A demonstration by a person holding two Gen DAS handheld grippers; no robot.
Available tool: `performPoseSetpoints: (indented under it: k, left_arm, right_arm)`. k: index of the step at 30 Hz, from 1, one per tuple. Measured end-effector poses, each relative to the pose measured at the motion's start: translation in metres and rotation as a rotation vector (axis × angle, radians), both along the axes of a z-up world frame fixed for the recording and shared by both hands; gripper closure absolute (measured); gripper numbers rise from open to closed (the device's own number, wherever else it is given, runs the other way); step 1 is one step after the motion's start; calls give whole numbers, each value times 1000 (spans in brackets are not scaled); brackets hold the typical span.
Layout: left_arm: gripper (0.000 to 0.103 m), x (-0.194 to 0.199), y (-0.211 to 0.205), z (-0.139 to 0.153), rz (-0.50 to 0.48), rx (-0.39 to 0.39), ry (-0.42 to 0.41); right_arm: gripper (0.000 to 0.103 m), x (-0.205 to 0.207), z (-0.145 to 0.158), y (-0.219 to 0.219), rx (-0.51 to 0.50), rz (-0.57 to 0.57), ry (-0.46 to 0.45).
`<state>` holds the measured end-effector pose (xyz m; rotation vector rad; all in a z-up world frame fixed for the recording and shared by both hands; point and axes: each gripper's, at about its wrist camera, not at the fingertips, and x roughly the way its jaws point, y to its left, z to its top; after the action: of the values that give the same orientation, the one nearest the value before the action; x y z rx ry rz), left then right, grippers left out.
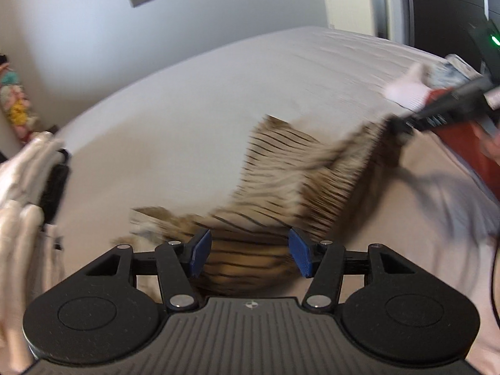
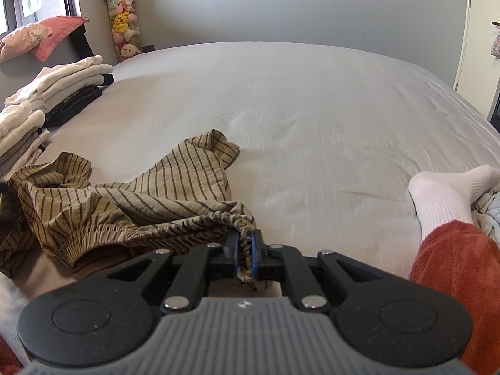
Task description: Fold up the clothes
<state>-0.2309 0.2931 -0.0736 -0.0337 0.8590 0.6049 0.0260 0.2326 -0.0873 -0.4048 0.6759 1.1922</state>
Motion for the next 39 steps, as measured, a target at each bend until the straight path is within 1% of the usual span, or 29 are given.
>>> performPoseSetpoints:
  k: [2,4,8,12,14,16,17,20,23,25,31,33,35,39]
  left_arm:
    - [46,4,-5,-15,-31,-45,21]
    - [47,9,-7,-31,-56,-72,46]
    - [47,20,-3,-54,-73,-90,85]
    - [46,30,10,-64,-76,-87,78]
    - [45,33,19,-61,-83,-70,58]
    - [43,33,32,-56,-93,-73,28]
    - [41,33,39,-54,-93,-82,15]
    - [41,35,62,-48,-84,-114,-24]
    - [41,35,84,-41,-52,-155,-72]
    - [41,34,94,-36,-30,-159,-91]
    - [41,36,111,-19,29,-102,-130]
    - [41,37,112,-16,50,-88,-139]
    - [41,36,107,-16,48,-80,-136]
    - [41,29,87,-11,31,-42,-140]
  right_arm:
    - [94,1,-1,-1,5,1,4]
    - [94,2,-2,-1,10,2,8]
    - [93,4,-4,3,15,-3,12]
    - [93,5,-6,6,11,-9,14]
    - [93,6,-8,8,8,-11,15]
    - [92,7,-9,9,2,-15,18]
    - [92,8,-11,10,-2,-16,21]
    - [92,10,-15,13,-16,-18,32]
    - [92,11,-19,17,-28,-12,35]
    - [92,11,-21,20,-35,-7,35]
    - [91,10,-25,26,-45,-1,41]
    - [88,10,-25,26,-43,4,43]
    - [87,9,-25,26,-42,3,42]
    - [86,13,-24,24,-37,-16,54]
